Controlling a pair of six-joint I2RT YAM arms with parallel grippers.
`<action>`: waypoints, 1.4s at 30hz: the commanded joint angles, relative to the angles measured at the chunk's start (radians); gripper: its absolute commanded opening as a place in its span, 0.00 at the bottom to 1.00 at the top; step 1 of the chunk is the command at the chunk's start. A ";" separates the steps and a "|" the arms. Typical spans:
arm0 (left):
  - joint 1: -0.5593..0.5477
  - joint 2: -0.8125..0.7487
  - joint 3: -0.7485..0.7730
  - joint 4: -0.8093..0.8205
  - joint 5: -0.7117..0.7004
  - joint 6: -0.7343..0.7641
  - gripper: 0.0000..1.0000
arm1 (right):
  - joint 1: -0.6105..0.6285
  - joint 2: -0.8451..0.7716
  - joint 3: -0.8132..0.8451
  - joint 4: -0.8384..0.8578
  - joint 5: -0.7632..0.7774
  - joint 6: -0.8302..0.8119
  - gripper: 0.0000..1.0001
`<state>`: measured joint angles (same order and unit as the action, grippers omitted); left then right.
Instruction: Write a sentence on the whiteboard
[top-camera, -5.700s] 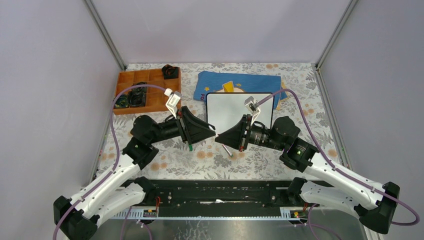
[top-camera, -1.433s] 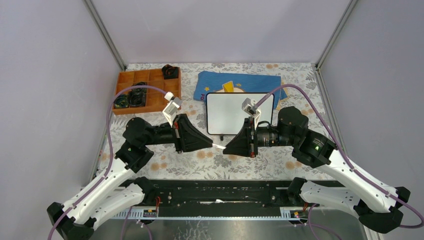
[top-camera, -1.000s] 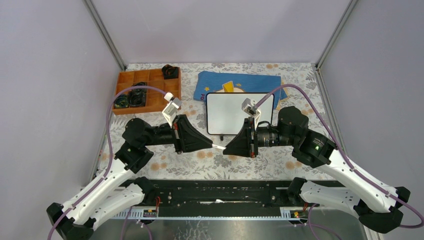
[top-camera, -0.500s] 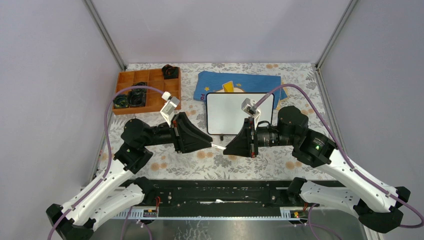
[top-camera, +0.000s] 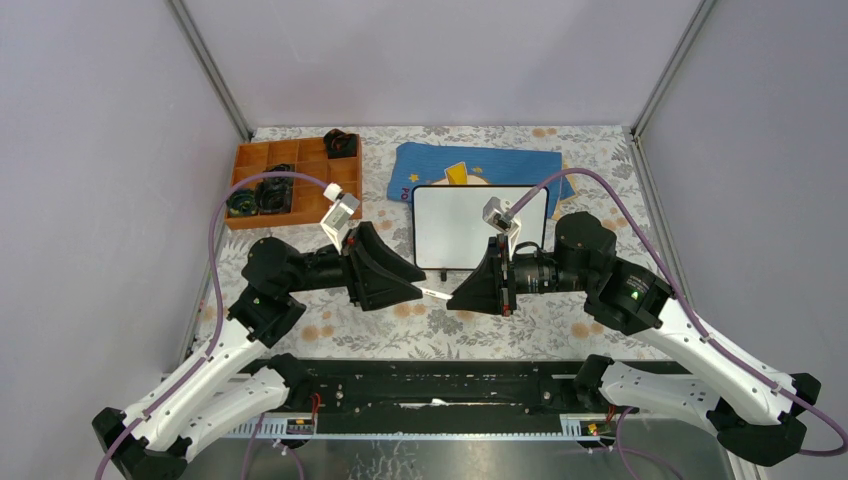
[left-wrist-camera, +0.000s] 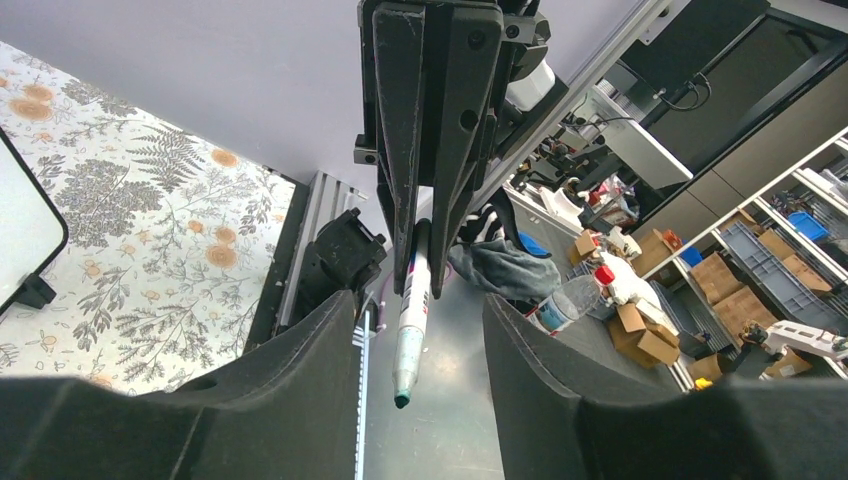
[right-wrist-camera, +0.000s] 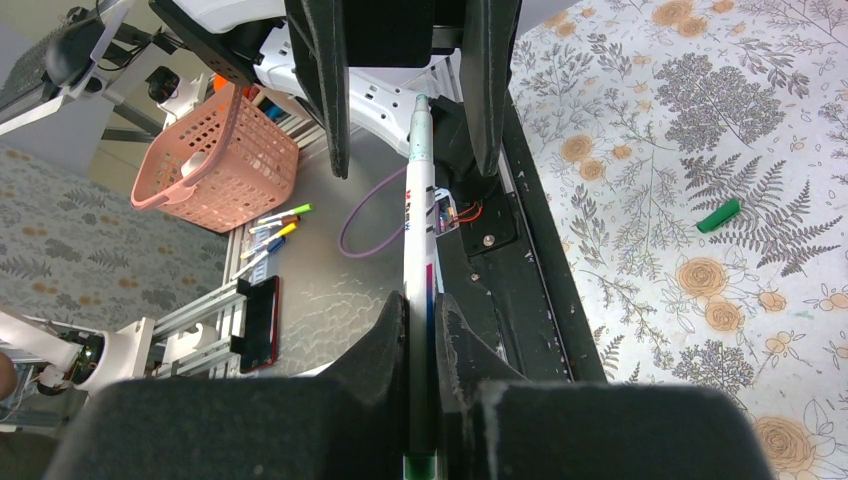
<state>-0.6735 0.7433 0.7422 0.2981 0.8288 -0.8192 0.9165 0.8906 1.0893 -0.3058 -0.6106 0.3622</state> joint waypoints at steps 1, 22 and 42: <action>-0.003 -0.006 -0.004 0.008 0.012 0.010 0.57 | -0.002 -0.007 0.044 0.031 0.009 -0.009 0.00; -0.003 -0.002 -0.016 0.017 0.036 -0.001 0.44 | -0.001 -0.012 0.031 0.042 0.042 -0.015 0.00; -0.003 -0.015 -0.023 0.037 0.009 -0.013 0.22 | -0.001 -0.012 0.023 0.033 0.020 -0.022 0.00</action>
<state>-0.6735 0.7441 0.7265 0.3016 0.8455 -0.8288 0.9169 0.8856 1.0893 -0.3023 -0.5957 0.3450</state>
